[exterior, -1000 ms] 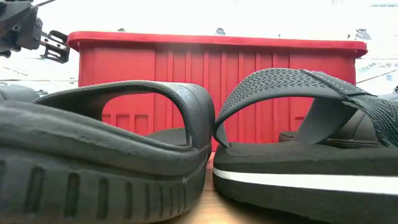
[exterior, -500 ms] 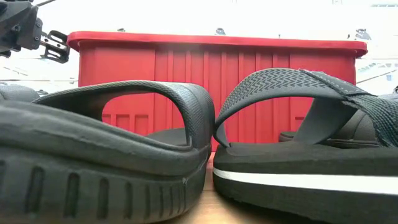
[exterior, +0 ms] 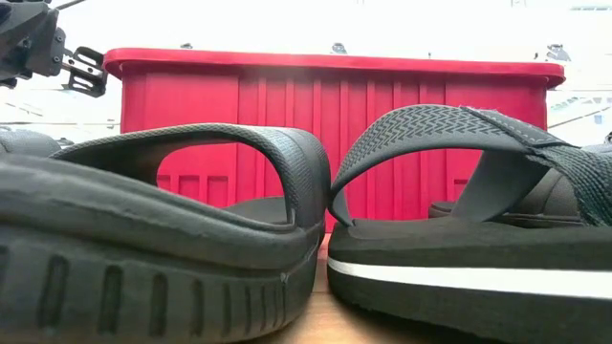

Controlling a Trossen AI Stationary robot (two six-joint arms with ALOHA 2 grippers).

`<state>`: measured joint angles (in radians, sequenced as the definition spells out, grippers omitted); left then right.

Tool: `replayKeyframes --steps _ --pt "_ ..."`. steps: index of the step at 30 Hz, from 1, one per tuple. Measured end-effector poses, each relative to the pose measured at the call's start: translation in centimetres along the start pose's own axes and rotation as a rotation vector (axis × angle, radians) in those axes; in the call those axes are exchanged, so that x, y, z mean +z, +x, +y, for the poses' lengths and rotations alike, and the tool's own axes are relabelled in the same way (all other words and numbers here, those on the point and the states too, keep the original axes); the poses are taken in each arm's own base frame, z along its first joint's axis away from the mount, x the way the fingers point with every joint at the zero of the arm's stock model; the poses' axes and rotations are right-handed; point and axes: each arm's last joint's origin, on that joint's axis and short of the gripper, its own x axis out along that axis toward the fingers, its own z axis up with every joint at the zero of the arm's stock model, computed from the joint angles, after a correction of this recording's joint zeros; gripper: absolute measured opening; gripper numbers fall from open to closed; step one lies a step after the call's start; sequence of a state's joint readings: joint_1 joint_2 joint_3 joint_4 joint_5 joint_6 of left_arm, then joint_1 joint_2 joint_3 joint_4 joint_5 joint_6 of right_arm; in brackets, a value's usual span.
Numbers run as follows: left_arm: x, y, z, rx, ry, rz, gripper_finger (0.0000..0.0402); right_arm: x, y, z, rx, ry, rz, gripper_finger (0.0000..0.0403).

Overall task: Pick and place slides into bin
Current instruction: Put the black slipper into the red organizer bin

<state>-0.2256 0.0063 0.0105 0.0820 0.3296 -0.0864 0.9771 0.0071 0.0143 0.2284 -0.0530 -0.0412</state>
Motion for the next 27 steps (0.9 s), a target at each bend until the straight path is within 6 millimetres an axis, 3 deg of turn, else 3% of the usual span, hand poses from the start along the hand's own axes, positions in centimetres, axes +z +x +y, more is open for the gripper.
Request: replayKeyframes --steps 5,9,16,27 --pt "0.0 0.0 0.0 0.0 0.0 0.0 0.0026 1.3 -0.1 -0.1 -0.016 -0.041 -0.139 0.0" --pt "0.0 0.0 0.0 0.0 0.0 0.0 0.0026 2.3 -0.3 -0.6 -0.206 -0.123 -0.215 0.0" --pt "0.0 0.0 0.0 0.0 0.0 0.0 0.0026 2.0 -0.5 -1.8 -0.641 -0.246 -0.07 0.0" --pt "0.0 0.0 0.0 0.0 0.0 0.0 0.0026 6.7 0.7 -2.7 -0.941 -0.311 0.035 0.0"
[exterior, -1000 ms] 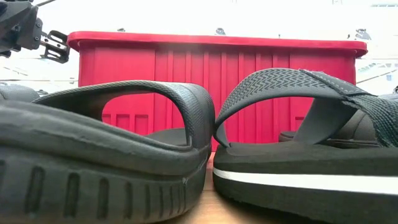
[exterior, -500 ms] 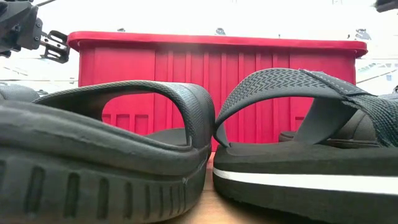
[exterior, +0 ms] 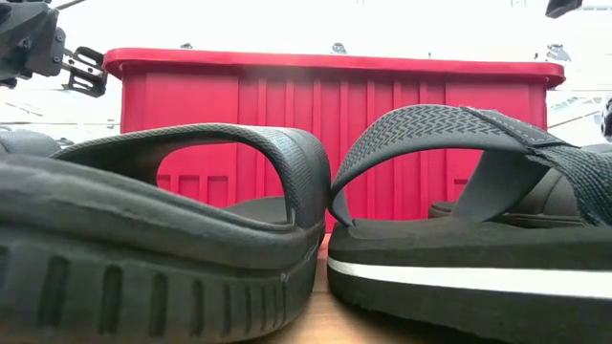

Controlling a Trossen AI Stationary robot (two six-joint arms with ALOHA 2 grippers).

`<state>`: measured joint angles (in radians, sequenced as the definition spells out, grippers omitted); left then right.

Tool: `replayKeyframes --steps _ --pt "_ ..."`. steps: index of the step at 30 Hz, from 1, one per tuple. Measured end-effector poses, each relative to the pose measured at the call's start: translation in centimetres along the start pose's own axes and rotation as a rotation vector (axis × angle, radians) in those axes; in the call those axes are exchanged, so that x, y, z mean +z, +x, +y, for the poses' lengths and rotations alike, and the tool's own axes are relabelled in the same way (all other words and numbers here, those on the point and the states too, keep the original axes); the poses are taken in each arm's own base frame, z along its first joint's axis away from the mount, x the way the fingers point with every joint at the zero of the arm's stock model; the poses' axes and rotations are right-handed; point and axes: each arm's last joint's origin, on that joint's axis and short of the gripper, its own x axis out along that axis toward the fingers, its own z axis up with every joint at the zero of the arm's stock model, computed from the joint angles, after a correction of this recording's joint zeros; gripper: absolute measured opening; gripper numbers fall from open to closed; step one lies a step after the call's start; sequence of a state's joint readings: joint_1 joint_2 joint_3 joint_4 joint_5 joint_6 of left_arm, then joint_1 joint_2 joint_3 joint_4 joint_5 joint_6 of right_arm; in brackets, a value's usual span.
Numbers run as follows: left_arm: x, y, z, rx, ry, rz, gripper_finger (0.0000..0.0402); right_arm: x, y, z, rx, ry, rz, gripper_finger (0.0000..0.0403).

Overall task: Pick and place slides into bin
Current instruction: Put the black slipper into the red organizer bin

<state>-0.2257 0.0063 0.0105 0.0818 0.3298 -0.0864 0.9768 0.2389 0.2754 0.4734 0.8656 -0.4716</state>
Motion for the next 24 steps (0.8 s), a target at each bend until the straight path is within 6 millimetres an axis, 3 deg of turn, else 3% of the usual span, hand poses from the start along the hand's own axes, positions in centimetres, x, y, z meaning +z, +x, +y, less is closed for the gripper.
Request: replayKeyframes --steps 17,24 --pt "0.0 0.0 0.0 0.0 0.0 0.0 0.0026 9.5 2.0 -3.4 -0.456 -0.151 0.21 0.0" --pt "0.0 0.0 0.0 0.0 0.0 0.0 0.0026 10.9 2.0 -4.1 -0.525 -0.114 0.259 0.0"
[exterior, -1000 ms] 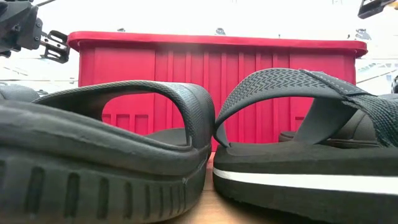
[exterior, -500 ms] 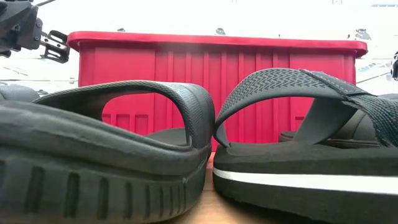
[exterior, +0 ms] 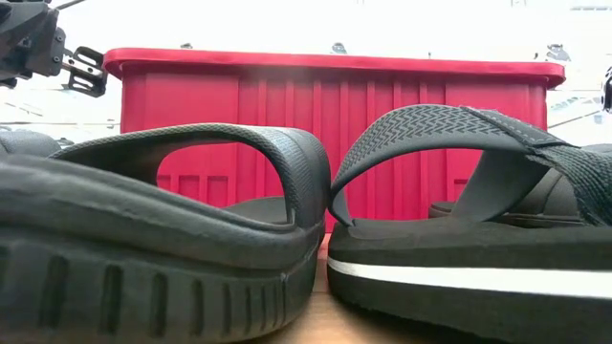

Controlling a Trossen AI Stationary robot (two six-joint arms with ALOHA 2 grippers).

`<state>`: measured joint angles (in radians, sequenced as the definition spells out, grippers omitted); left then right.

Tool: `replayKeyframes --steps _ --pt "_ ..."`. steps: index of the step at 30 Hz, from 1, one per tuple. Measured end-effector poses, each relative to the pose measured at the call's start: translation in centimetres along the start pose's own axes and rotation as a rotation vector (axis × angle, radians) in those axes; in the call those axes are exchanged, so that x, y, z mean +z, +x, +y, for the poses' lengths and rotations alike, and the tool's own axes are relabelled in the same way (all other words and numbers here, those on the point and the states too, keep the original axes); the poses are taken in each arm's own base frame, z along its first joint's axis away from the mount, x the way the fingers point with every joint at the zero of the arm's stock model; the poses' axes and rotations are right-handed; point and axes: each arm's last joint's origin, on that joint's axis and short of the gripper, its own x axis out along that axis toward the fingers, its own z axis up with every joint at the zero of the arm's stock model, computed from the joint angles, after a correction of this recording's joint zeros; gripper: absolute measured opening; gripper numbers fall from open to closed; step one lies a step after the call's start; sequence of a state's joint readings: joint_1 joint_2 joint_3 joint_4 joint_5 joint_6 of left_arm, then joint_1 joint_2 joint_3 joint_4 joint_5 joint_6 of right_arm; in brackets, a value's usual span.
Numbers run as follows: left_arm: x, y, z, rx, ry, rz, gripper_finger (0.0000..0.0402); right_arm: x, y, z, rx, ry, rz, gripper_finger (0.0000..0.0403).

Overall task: Pick and place slides into bin
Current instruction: Put the black slipper into the red organizer bin

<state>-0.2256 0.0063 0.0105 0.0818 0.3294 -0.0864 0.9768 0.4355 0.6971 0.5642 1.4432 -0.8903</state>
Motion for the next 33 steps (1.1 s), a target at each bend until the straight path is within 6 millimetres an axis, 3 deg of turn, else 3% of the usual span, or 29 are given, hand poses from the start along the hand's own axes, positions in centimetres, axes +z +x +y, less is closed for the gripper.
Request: replayKeyframes --steps 7,12,18,27,33 --pt "0.1 0.0 0.1 0.049 0.01 -0.016 0.0026 -0.2 0.0 0.5 -0.066 0.07 0.077 0.0" --pt "1.5 -0.2 0.4 0.194 0.033 -0.164 0.0026 -0.1 0.1 1.0 -0.067 0.079 0.077 0.0" --pt "3.4 -0.5 0.3 0.245 0.161 -0.262 0.0026 0.0 0.1 1.4 -0.068 0.079 0.078 0.0" --pt "8.4 -1.8 -0.3 0.342 0.108 -0.045 0.0026 0.3 0.1 1.0 -0.072 0.119 0.077 0.0" --pt "12.3 -1.5 -0.4 0.388 0.089 0.11 0.0026 0.6 0.1 0.9 -0.083 0.074 0.096 0.0"
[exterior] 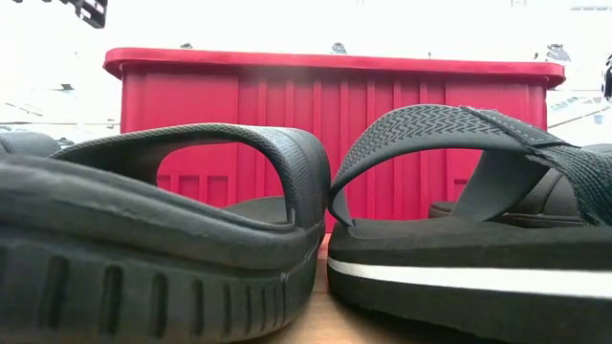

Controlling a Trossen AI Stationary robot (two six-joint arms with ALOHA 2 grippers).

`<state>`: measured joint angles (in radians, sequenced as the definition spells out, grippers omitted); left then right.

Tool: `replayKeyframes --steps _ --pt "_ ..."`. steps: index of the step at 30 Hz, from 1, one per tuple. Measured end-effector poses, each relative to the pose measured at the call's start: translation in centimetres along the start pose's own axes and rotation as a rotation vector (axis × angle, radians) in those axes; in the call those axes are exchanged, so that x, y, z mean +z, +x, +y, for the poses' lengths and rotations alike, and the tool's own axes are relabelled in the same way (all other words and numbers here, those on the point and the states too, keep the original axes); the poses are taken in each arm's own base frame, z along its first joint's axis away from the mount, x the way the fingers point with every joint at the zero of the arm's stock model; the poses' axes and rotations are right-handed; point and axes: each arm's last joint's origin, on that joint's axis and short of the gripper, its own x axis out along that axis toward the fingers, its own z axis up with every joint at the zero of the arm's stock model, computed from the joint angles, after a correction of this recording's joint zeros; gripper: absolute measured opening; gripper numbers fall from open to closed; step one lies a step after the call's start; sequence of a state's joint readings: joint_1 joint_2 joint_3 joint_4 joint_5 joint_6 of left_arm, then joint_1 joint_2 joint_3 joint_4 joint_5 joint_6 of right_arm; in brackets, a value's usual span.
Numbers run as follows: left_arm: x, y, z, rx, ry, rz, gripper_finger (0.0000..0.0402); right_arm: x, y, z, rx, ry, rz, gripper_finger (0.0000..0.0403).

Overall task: Pick and place slides into bin
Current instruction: Put the black slipper into the red organizer bin

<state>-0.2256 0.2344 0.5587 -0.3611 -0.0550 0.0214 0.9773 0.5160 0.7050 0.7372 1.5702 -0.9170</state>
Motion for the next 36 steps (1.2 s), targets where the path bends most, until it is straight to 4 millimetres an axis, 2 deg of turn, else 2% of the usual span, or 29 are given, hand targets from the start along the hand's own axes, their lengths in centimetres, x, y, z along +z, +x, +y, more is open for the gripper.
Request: replayKeyframes --steps 6,14,21,29,36 --pt "3.4 1.1 0.0 -0.002 0.012 0.097 0.0026 1.0 0.0 0.1 0.014 -0.005 -0.02 0.0" --pt "5.7 3.1 0.0 -0.006 0.038 0.168 0.0026 1.1 -0.1 2.0 0.189 -0.098 -0.219 0.0" --pt "6.7 3.5 0.0 -0.007 0.056 0.16 0.0026 0.0 -0.5 4.0 0.5 -0.099 -0.347 0.0" --pt "7.3 3.2 0.0 -0.006 0.056 0.138 0.0026 -1.3 -0.6 4.8 0.594 -0.003 -0.236 0.0" --pt "7.3 3.2 0.0 -0.006 0.063 0.133 0.0026 -1.9 -0.8 6.0 0.744 0.097 -0.187 0.0"
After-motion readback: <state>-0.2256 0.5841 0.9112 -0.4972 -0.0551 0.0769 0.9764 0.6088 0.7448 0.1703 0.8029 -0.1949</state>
